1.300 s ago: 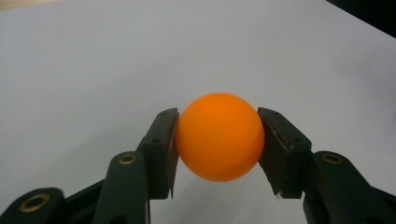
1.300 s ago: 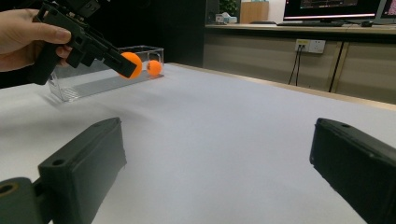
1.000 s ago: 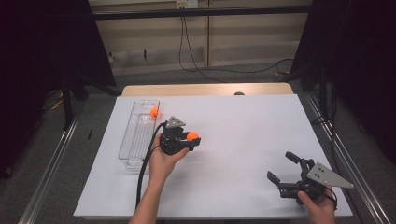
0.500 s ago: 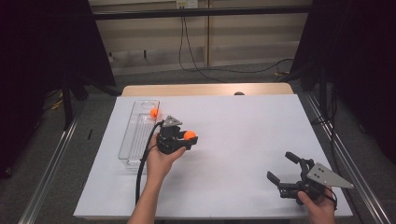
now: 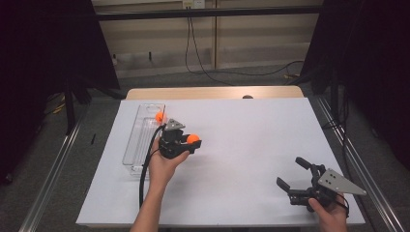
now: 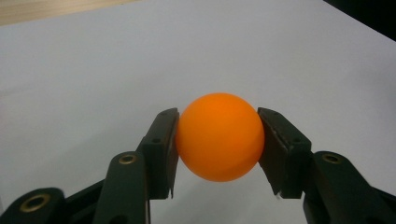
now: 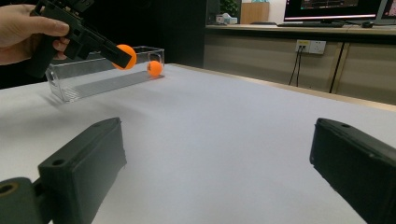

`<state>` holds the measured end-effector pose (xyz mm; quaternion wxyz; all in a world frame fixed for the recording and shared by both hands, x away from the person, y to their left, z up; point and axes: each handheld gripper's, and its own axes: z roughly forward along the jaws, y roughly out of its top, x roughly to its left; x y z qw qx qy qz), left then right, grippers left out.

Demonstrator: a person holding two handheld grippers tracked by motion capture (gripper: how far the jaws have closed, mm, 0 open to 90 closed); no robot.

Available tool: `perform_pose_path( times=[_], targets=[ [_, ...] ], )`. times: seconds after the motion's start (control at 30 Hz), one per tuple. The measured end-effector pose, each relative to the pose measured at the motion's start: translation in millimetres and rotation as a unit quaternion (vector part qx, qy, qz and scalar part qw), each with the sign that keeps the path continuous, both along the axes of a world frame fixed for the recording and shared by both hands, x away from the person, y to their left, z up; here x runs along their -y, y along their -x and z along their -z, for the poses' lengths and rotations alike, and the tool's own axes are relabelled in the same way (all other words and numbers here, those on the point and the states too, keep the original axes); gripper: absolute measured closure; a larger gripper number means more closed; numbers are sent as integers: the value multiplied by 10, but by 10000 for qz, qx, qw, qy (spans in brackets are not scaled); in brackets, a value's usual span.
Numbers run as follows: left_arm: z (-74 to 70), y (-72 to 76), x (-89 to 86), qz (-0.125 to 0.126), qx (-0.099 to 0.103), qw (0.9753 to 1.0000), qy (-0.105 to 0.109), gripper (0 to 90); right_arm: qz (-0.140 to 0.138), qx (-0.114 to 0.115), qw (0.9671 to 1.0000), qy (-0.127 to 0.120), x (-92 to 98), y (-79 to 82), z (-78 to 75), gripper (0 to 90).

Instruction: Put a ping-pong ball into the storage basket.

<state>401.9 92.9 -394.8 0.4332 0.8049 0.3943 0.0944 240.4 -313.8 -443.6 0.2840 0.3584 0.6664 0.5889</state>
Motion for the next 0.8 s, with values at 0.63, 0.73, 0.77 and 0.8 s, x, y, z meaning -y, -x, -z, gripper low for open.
perform_pose_path(
  times=[0.63, 0.73, 0.77, 0.8],
  targets=[
    [-36, -16, -131, -189, 35, 9998, 14, 509, 0, -6, 10000, -13, 4, -2, -1, 28],
    [-33, -19, -146, -227, 31, 9997, -38, 509, -7, 1, 10000, -14, 6, -2, -2, 28],
    [-34, -19, -151, -231, 29, 9997, -27, 509, -6, -5, 10000, -13, 7, -2, -1, 27],
    [-39, -20, -160, -220, 43, 9997, -45, 509, -3, -13, 10000, -22, 6, -3, 1, 27]
  ],
)
